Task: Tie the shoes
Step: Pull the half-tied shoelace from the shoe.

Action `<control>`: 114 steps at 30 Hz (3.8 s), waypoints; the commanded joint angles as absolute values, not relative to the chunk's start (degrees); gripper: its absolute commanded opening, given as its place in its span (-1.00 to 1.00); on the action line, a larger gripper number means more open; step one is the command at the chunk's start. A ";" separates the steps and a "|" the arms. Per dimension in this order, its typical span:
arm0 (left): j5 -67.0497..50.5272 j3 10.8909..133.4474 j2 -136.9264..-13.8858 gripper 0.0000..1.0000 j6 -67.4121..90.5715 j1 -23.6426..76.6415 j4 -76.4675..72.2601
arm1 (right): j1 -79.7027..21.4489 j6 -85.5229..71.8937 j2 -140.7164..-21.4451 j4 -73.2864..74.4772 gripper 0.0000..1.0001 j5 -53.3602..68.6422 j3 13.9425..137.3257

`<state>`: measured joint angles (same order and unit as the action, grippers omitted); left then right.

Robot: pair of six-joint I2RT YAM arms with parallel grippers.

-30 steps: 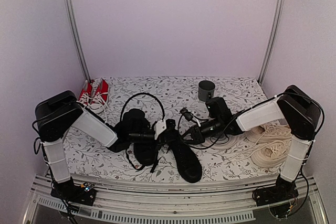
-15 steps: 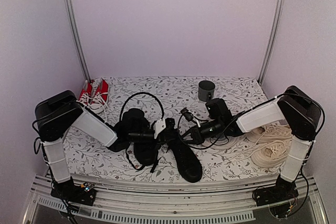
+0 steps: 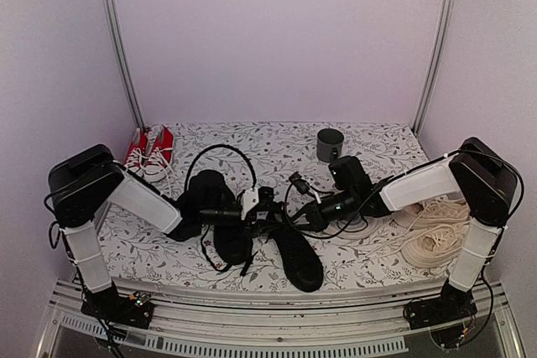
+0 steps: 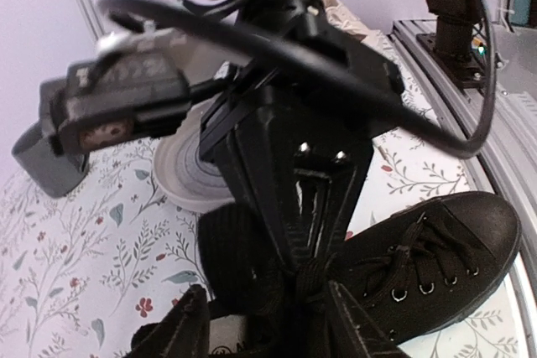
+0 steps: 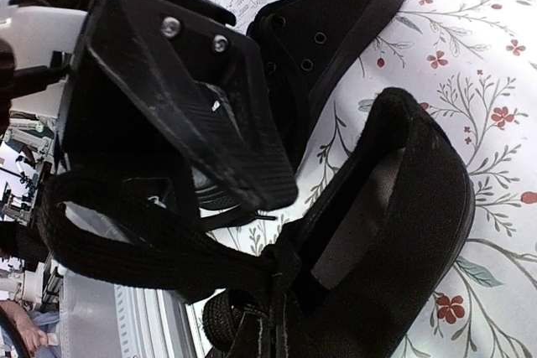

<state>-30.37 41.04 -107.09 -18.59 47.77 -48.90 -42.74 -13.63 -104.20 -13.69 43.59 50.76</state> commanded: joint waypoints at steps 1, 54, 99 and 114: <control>-34.65 40.66 -103.04 0.03 -18.92 47.62 -50.36 | -43.24 -11.33 -102.88 -10.64 -0.98 44.62 52.95; -30.15 36.97 -97.75 -0.97 -19.46 47.06 -43.90 | -41.75 -8.74 -99.70 -2.03 -0.68 41.30 54.64; -40.64 52.92 -93.30 0.90 -51.25 47.37 -2.94 | -41.79 -7.62 -102.40 -2.65 -0.67 44.21 55.72; -19.69 41.13 -94.04 0.92 -45.42 54.06 -27.09 | -41.75 -7.48 -103.58 -3.24 -0.67 45.22 55.92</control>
<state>-26.76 40.12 -91.35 -47.16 54.04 -17.93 -41.93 -7.88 -102.52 -1.93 43.97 54.78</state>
